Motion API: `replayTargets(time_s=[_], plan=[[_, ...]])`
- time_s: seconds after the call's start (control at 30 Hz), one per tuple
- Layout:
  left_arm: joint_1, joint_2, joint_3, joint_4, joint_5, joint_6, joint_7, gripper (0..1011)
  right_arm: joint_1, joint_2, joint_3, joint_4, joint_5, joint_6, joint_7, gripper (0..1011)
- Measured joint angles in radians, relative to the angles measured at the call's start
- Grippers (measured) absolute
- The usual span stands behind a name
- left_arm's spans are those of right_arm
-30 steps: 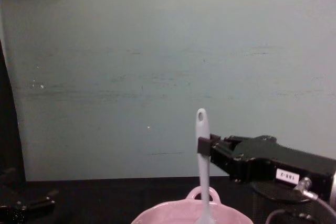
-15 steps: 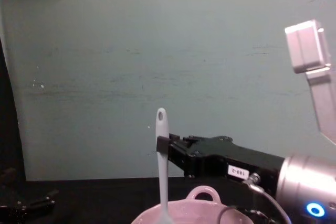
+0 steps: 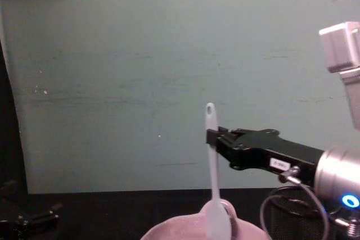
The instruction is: Use the one hand to pick up the spoon and stir the clear water in the bowl.
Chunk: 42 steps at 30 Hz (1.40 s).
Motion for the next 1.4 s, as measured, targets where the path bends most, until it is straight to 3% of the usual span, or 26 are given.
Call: replayTargets(time_s=[0.13,0.33,0.47,0.6,0.83,0.9,1.03,1.1,1.27,1.4], plan=[[0.000,0.000,0.000,0.000,0.000,0.000,0.000,1011,-0.028,0.028,0.022,-0.042,0.001,0.012,0.001,111],[0.000,0.000,0.000,0.000,0.000,0.000,0.000,1011,-0.109,0.089,0.042,-0.162,0.033,0.058,0.031,111],[0.000,0.000,0.000,0.000,0.000,0.000,0.000,1011,-0.143,0.106,0.040,-0.209,0.057,0.078,0.049,111],[0.000,0.000,0.000,0.000,0.000,0.000,0.000,1011,-0.170,0.104,0.013,-0.238,0.083,0.091,0.068,111],[0.000,0.000,0.000,0.000,0.000,0.000,0.000,1011,-0.147,0.049,-0.021,-0.183,0.090,0.055,0.065,111],[0.000,0.000,0.000,0.000,0.000,0.000,0.000,1011,-0.116,0.016,-0.030,-0.136,0.077,0.028,0.052,111],[0.000,0.000,0.000,0.000,0.000,0.000,0.000,1011,-0.086,-0.011,-0.033,-0.086,0.049,-0.007,0.031,111],[0.000,0.000,0.000,0.000,0.000,0.000,0.000,1011,-0.055,-0.034,-0.031,-0.032,0.013,-0.043,0.008,111],[0.000,0.000,0.000,0.000,0.000,0.000,0.000,1011,-0.024,-0.052,-0.016,0.029,-0.031,-0.079,-0.022,111],[0.000,0.000,0.000,0.000,0.000,0.000,0.000,1011,-0.018,-0.045,0.004,0.042,-0.054,-0.092,-0.040,111]])
